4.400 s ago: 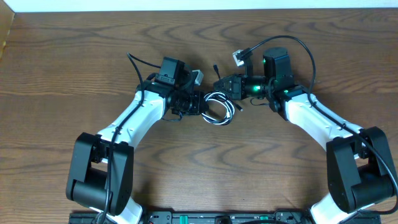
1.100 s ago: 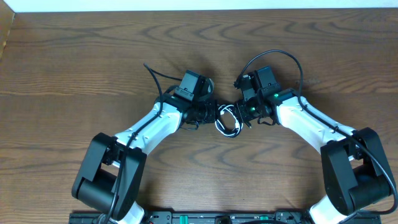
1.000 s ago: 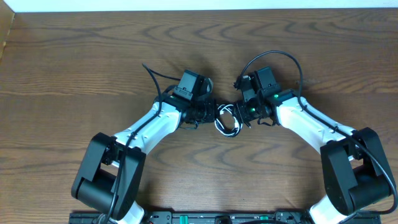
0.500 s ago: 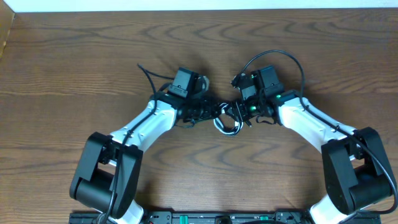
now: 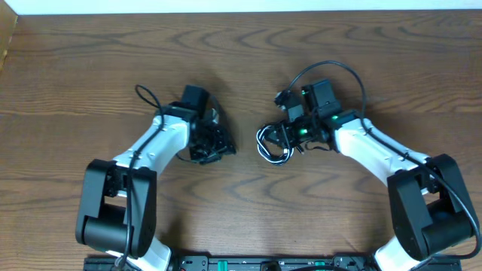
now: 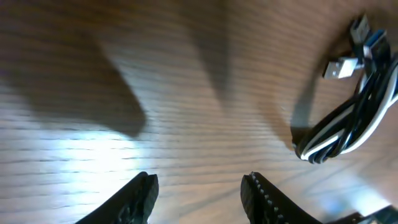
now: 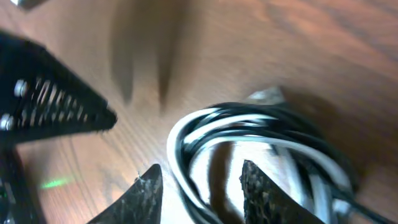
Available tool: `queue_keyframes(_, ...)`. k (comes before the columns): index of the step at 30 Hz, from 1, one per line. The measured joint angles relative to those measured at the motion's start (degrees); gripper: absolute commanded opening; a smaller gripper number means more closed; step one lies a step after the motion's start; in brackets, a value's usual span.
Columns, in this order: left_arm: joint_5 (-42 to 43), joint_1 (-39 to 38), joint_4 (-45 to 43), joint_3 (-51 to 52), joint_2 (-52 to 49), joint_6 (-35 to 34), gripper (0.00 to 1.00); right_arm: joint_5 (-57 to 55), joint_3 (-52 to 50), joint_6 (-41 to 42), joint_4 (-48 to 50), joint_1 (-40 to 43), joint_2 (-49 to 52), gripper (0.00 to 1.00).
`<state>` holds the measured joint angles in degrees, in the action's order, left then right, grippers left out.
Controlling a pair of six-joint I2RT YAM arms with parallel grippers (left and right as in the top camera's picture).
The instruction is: Untangle cables
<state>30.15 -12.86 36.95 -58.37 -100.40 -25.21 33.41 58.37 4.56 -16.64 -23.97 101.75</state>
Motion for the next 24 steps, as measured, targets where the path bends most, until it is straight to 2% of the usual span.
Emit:
queue_keyframes(12,4.2,2.1,1.18,0.0,0.0,3.21,0.48,-11.52,0.0,4.98,0.22,-8.07,0.0,0.3)
queue_keyframes(18,4.28,2.1,1.18,0.0,0.0,3.23,0.48,-16.48,0.0,5.88,0.24,-10.84,0.0,0.15)
queue_keyframes(24,4.31,2.1,1.2,0.0,0.0,3.3,0.48,-18.69,0.0,6.14,0.31,-11.17,0.0,0.16)
